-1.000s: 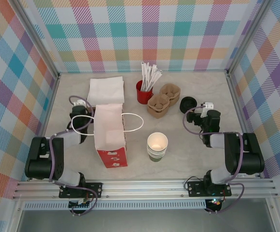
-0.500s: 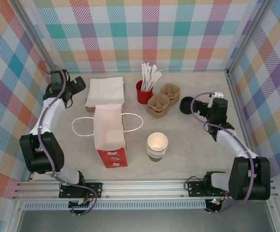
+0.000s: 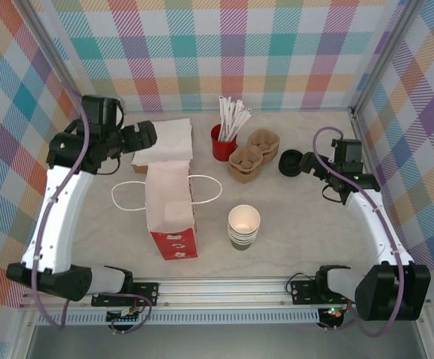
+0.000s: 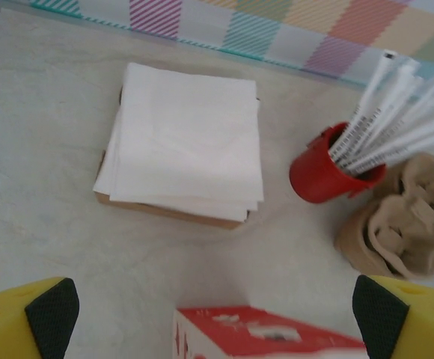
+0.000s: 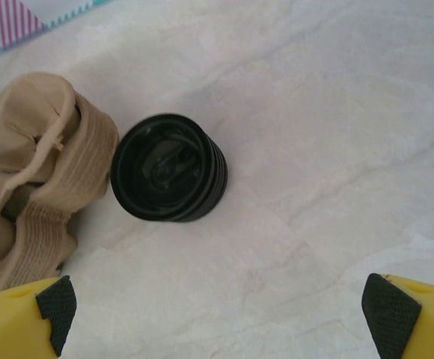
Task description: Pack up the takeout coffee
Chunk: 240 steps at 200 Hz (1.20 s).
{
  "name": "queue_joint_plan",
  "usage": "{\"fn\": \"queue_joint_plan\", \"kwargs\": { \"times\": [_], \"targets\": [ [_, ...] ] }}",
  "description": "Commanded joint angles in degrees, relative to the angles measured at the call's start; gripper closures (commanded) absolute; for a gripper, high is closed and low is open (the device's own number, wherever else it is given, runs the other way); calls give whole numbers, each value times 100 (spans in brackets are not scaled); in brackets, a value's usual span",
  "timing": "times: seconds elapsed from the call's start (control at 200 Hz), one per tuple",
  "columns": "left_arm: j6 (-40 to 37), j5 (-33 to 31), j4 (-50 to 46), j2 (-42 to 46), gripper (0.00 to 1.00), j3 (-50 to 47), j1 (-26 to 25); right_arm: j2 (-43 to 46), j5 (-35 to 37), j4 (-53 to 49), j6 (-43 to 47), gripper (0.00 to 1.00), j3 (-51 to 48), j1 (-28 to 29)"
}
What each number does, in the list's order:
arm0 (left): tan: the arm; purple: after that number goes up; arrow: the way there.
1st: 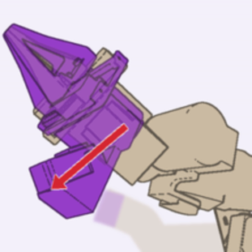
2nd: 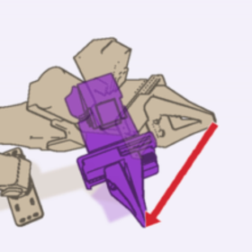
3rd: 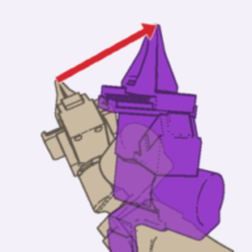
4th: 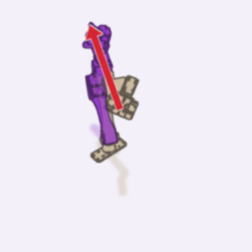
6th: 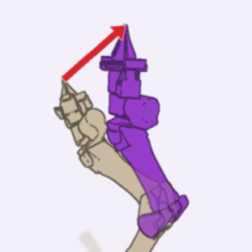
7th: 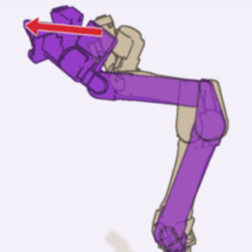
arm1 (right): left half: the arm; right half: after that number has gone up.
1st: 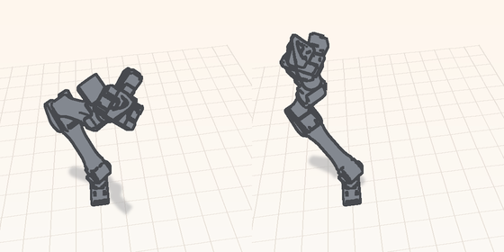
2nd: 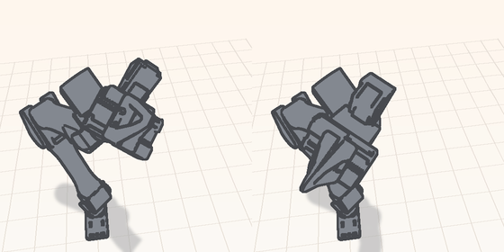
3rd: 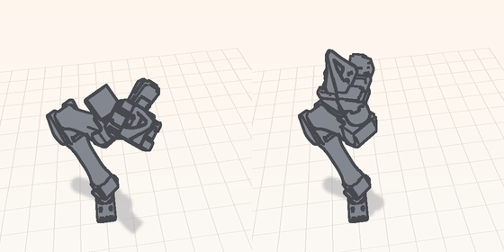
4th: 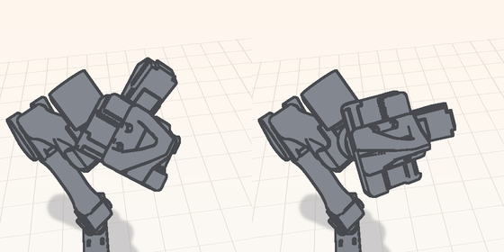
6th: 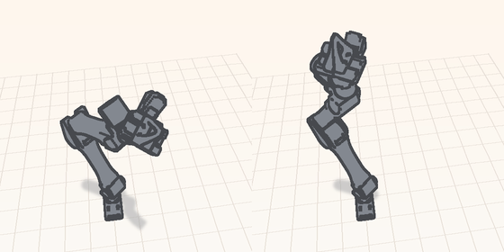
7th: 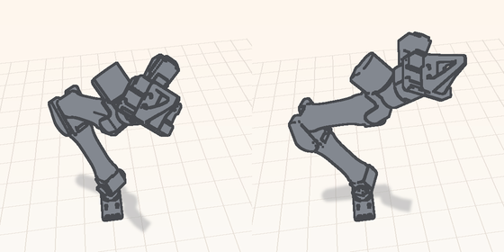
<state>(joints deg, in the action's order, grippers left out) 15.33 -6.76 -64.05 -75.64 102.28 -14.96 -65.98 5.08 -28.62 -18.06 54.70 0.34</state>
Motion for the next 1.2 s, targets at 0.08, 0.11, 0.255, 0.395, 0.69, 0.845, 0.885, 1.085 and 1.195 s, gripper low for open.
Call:
{"fn": "queue_joint_plan", "kwargs": {
  "times": [0.08, 0.11, 0.255, 0.395, 0.69, 0.845, 0.885, 1.085, 1.195],
  "targets": [
    [752, -1738, -1494, 182, 6, 301, -1316, -21, -105, -363, -175, 0, 156, 10],
    [872, -1876, -1513, 198, 7, 220, -1542, -21, -89, -379, -190, 0, 142, 10],
    [1213, -2265, -1463, 215, 7, -300, -2132, 16, -60, -408, -208, 0, 90, 8],
    [1324, -2314, -1141, 288, 8, -843, -2248, 108, -59, -429, -149, 0, 4, 10],
    [1243, -2188, -363, 338, 9, -1681, -2245, 343, -531, -132, 149, 0, -203, 10],
    [1247, -2189, -185, 326, 19, -1920, -2248, 375, -543, -150, 180, 0, -214, 10],
    [1246, -2173, -150, 323, 21, -1965, -2248, 375, -543, -158, 184, 0, -206, 10],
    [1317, -2075, -29, 308, 32, -2214, -2242, 373, -570, -142, 181, 0, -205, 11],
    [1358, -2085, -2, 295, 40, -2261, -2248, 370, -562, -136, 190, 0, -205, 8]
  ]
}}
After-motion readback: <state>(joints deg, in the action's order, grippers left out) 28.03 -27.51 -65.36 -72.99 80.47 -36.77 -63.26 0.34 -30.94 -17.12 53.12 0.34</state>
